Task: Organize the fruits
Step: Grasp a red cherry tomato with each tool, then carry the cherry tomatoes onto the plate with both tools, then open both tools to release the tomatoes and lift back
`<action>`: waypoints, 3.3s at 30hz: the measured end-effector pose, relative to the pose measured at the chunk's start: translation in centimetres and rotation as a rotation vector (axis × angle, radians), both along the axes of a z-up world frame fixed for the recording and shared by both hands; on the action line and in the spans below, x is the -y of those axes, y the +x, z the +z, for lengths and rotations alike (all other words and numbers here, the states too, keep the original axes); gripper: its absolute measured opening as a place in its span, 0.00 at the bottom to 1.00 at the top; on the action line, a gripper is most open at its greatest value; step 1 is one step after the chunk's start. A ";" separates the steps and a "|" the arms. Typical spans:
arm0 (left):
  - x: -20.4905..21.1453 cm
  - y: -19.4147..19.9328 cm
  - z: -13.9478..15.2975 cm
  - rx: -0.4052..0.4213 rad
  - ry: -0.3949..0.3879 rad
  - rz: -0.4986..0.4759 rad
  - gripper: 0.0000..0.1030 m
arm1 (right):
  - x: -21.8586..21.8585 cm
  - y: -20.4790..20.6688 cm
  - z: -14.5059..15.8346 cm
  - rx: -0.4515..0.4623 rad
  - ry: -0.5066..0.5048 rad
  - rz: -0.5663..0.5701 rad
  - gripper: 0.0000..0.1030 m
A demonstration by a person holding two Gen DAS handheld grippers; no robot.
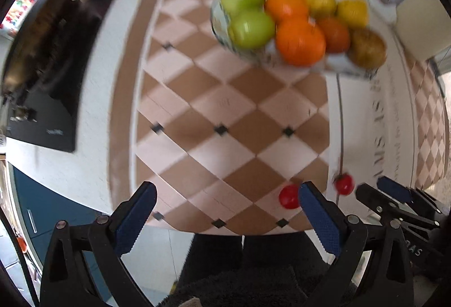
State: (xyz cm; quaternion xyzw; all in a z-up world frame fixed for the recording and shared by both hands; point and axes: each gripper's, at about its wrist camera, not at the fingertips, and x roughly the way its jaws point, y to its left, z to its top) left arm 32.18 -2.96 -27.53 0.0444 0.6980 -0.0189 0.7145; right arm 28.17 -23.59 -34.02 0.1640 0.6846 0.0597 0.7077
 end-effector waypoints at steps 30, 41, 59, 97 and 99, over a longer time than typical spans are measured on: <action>7.9 -2.9 -6.7 -0.166 -0.147 -0.183 0.28 | 4.4 0.0 -0.2 0.065 -0.020 -0.121 0.32; 6.5 3.7 -0.6 -0.087 -0.368 0.017 0.28 | 6.2 5.1 1.1 0.185 0.179 -0.224 0.32; 7.3 12.6 -2.6 -0.198 -0.553 0.355 0.28 | 6.3 9.2 -1.7 0.348 0.255 -0.191 0.32; 7.4 8.4 1.6 0.093 0.000 0.000 0.88 | 5.6 9.3 6.0 0.301 -0.231 0.002 0.94; 7.1 8.1 2.3 0.127 0.028 -0.003 0.90 | 5.5 9.2 6.4 0.304 -0.229 0.011 0.94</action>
